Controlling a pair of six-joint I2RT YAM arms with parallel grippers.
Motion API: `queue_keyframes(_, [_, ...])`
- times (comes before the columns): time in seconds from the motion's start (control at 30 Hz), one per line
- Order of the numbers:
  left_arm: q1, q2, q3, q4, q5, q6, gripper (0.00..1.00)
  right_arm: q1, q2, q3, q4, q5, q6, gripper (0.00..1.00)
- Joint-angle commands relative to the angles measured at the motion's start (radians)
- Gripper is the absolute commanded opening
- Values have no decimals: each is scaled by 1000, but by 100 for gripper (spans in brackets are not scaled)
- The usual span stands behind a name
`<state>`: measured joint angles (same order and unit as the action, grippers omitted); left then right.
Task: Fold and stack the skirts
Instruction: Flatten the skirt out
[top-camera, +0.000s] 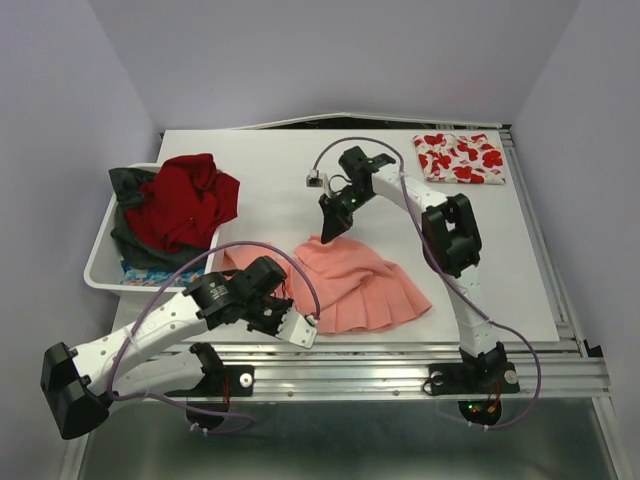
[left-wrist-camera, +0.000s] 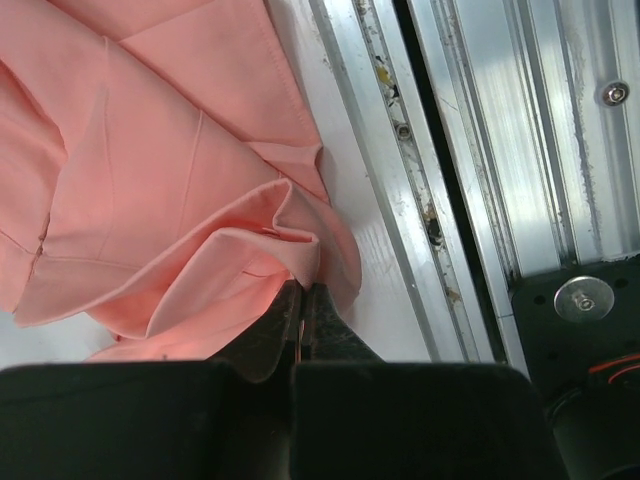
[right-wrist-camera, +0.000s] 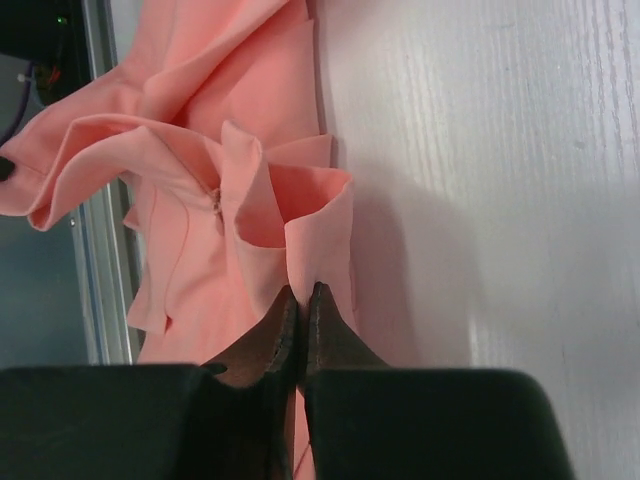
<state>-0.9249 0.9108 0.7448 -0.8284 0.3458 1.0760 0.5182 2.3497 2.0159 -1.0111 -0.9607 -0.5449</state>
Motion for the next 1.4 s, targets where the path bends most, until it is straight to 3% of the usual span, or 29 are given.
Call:
queue_keyframes(0.0, [41, -24, -1, 63, -31, -63, 0, -35, -154, -20, -21, 20, 20, 1])
queue_keyframes(0.1, [104, -21, 25, 119, -42, -106, 0, -102, -214, -26, 25, 33, 66, 1])
queue_keyframes(0.23, [352, 42, 112, 208, -7, -207, 0, -281, -340, -28, 78, 46, 157, 1])
queue_keyframes(0.33, [470, 109, 234, 311, 7, -313, 0, -358, -418, -51, 123, 60, 200, 1])
queue_keyframes(0.47, [722, 292, 444, 391, 140, -595, 0, -463, -614, -181, 300, 120, 338, 0])
queue_keyframes(0.6, [834, 370, 579, 480, 288, -770, 0, -526, -812, -349, 512, 247, 483, 1])
queue_keyframes(0.8, [836, 228, 489, 655, 433, -806, 0, -526, -1056, -522, 666, 356, 542, 1])
queue_keyframes(1.03, [836, -28, 455, 588, 470, -748, 0, -526, -1326, -586, 623, 366, 661, 1])
queue_keyframes(1.23, [836, -168, 456, 558, 424, -797, 0, -526, -1414, -575, 586, 343, 764, 1])
queue_keyframes(1.37, [836, -127, 469, 545, 366, -837, 0, -526, -1385, -615, 579, 382, 781, 1])
